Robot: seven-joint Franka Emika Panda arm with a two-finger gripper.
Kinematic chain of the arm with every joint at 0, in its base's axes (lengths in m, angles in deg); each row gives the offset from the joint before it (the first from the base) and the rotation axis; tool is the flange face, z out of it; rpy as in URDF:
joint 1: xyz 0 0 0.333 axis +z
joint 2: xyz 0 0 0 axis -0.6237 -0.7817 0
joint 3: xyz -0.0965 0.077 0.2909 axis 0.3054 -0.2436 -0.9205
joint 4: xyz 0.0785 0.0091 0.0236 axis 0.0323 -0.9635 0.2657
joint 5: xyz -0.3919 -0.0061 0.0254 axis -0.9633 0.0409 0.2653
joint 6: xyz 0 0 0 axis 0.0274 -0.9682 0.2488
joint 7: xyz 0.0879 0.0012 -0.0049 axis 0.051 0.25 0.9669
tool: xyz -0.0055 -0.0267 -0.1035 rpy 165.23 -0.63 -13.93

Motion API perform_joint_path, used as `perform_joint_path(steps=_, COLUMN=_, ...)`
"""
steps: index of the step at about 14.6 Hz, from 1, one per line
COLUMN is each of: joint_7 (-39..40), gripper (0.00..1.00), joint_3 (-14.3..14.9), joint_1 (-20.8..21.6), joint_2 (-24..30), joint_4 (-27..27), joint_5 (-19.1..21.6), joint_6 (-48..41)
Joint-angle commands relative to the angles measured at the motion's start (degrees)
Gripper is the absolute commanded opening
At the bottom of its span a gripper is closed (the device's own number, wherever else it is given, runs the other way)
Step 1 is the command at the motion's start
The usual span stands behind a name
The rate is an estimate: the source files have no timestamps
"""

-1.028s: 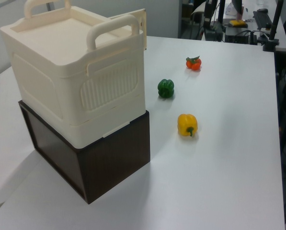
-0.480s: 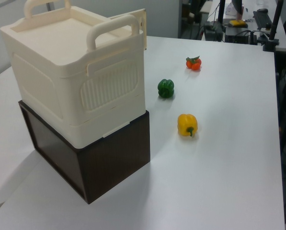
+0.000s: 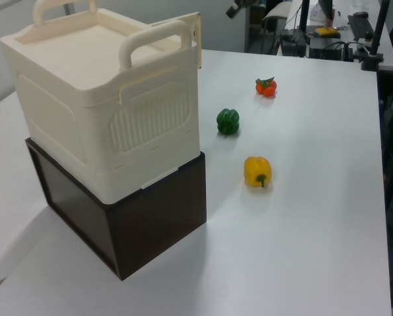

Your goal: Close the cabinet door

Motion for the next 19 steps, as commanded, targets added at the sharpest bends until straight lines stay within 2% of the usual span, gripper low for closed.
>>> perform_joint_path(steps=1, joint_7=-2.7, gripper=0.0, joint_3=-0.3, joint_1=0.8, joint_2=-3.6, joint_4=0.7, joint_5=4.6, joint_6=10.5)
perform_joint_path(steps=2, joint_7=-3.4, gripper=0.0, joint_3=-0.5, joint_1=0.9, joint_2=-4.4, joint_4=0.8, joint_5=4.7, joint_6=13.0)
perform_joint_path(steps=5, joint_7=-4.4, gripper=0.0, joint_3=-3.6, joint_1=0.9, joint_2=-7.7, joint_4=1.6, joint_5=4.7, joint_6=22.5)
perform_joint_path(steps=8, joint_7=-5.1, gripper=0.0, joint_3=-5.3, joint_1=1.8, joint_2=-11.4, joint_4=3.8, joint_5=4.6, joint_6=27.4)
perform_joint_path(steps=13, joint_7=-5.1, gripper=0.0, joint_3=-5.5, joint_1=2.7, joint_2=-12.8, joint_4=3.9, joint_5=4.6, joint_6=29.0)
perform_joint_path(steps=17, joint_7=-4.9, gripper=0.0, joint_3=-5.7, joint_1=2.8, joint_2=-11.1, joint_4=2.3, joint_5=4.5, joint_6=28.3)
perform_joint_path(steps=19, joint_7=-4.6, gripper=0.0, joint_3=-7.0, joint_1=2.8, joint_2=-10.7, joint_4=1.4, joint_5=4.3, joint_6=27.9)
